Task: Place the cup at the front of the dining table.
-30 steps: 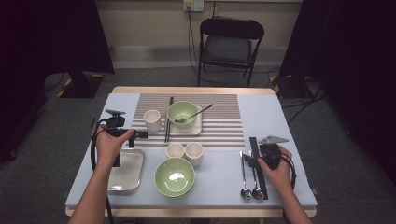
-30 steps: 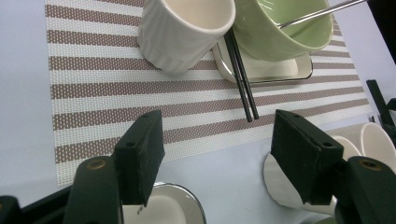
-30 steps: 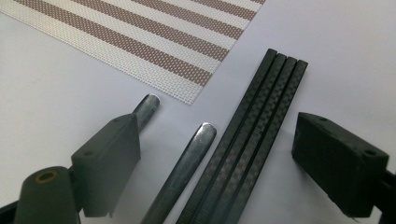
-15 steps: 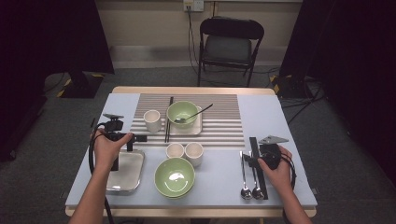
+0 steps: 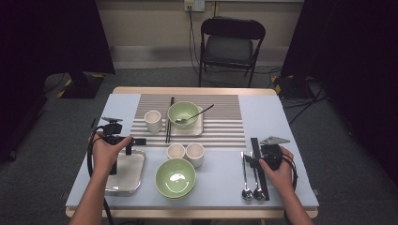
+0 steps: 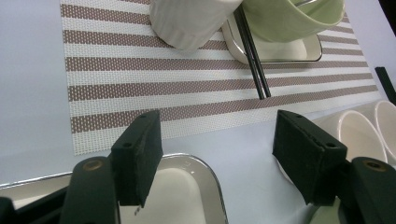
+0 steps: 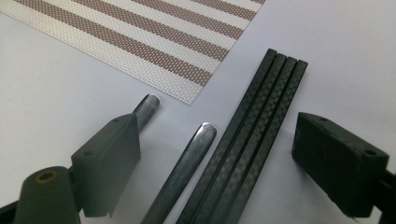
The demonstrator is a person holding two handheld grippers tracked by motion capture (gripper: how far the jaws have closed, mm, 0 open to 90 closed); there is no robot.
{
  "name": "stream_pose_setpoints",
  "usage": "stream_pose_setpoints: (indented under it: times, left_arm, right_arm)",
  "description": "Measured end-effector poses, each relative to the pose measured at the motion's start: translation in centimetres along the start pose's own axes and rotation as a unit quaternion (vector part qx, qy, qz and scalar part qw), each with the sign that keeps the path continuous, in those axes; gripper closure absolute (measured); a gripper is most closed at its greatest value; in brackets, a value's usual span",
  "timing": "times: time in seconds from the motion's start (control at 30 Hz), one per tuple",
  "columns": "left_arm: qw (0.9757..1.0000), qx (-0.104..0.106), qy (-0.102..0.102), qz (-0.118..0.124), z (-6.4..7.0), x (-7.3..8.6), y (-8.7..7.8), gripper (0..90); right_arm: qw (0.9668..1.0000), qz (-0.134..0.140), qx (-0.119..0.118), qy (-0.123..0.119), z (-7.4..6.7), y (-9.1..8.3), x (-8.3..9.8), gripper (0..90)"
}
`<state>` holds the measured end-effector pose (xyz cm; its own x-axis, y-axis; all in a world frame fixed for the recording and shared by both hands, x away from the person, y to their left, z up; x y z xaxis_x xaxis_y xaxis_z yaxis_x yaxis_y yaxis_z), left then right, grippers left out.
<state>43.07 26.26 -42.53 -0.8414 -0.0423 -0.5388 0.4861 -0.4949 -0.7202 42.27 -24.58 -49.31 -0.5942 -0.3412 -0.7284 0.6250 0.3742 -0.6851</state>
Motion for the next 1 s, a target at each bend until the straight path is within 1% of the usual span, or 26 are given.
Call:
stream_pose_setpoints:
  times: [0.03,0.1,0.13,0.2,0.23,0.27,0.33,0.37,0.4,0.47,0.67,0.7,0.73,0.83,0.9,1.0]
  left_arm:
    - [1.0000,-0.002,0.005,-0.003,0.0,0.0,0.0,31.6]
    - [1.0000,-0.004,0.008,-0.002,0.0,0.1,-0.1,31.3]
    - [1.0000,-0.005,0.008,0.000,0.0,0.1,-0.1,31.3]
    - [1.0000,0.001,0.002,0.001,0.1,0.3,-0.1,31.1]
    - [1.0000,0.000,0.007,-0.003,0.0,0.3,-0.1,31.1]
    - [1.0000,-0.001,0.008,-0.002,-0.1,0.4,-0.1,31.1]
    - [1.0000,0.001,0.003,-0.002,-0.2,0.6,0.0,31.1]
    - [1.0000,0.000,0.004,-0.001,-0.2,0.7,0.0,31.1]
    - [1.0000,0.000,0.007,-0.004,-0.3,0.8,0.0,31.1]
    - [1.0000,0.005,0.003,-0.003,-0.3,0.9,0.0,31.1]
    - [1.0000,0.001,0.005,-0.001,-0.5,1.2,-0.1,31.1]
    - [0.9999,0.000,0.009,-0.006,-0.5,1.3,-0.2,31.0]
    - [0.9999,-0.005,0.009,-0.005,-0.5,1.4,-0.2,31.1]
    - [0.9999,-0.004,0.011,-0.004,-0.5,1.4,-0.4,31.1]
    - [0.9999,-0.005,0.013,-0.009,-0.5,1.5,-0.4,31.1]
    - [0.9999,-0.003,0.012,-0.005,-0.5,1.7,-0.3,31.1]
  right_arm:
    - [1.0000,-0.001,0.000,0.001,0.0,0.0,0.0,14.1]
    - [1.0000,-0.001,0.000,0.000,0.0,0.0,0.0,14.1]
    - [1.0000,-0.001,0.000,0.001,0.0,0.0,0.0,14.1]
    - [1.0000,-0.001,0.000,0.000,0.0,0.0,0.0,14.2]
    - [1.0000,-0.001,0.000,0.000,0.0,0.0,0.0,14.2]
    - [1.0000,0.000,0.000,-0.001,0.0,0.0,0.0,14.1]
    - [1.0000,-0.001,0.000,0.000,0.0,0.0,0.0,14.1]
    - [1.0000,-0.001,0.000,0.001,0.0,0.0,0.0,14.1]
    - [1.0000,-0.001,0.000,0.000,0.0,0.0,0.0,14.1]
    - [1.0000,-0.001,0.000,0.000,0.0,0.0,0.0,14.2]
    - [1.0000,-0.001,0.000,0.000,0.0,0.0,0.0,14.2]
    - [1.0000,-0.001,0.000,0.000,0.0,0.0,0.0,14.2]
    - [1.0000,-0.001,0.000,0.001,0.0,0.0,0.0,14.1]
    - [1.0000,-0.001,0.000,0.000,0.0,0.0,0.0,14.2]
    - [1.0000,-0.001,0.001,0.000,0.0,0.0,0.0,14.1]
    - [1.0000,-0.001,0.000,0.001,0.0,0.0,0.0,14.1]
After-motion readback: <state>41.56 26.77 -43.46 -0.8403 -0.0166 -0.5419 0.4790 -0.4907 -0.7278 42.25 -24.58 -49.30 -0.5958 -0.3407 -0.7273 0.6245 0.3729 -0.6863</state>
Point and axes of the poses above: each handheld gripper's, and its own axes: y roughly forward along the jaws, x roughly out of its underside, z roughly to its right, the point moved 2 cm from there along y, roughly forward along the jaws
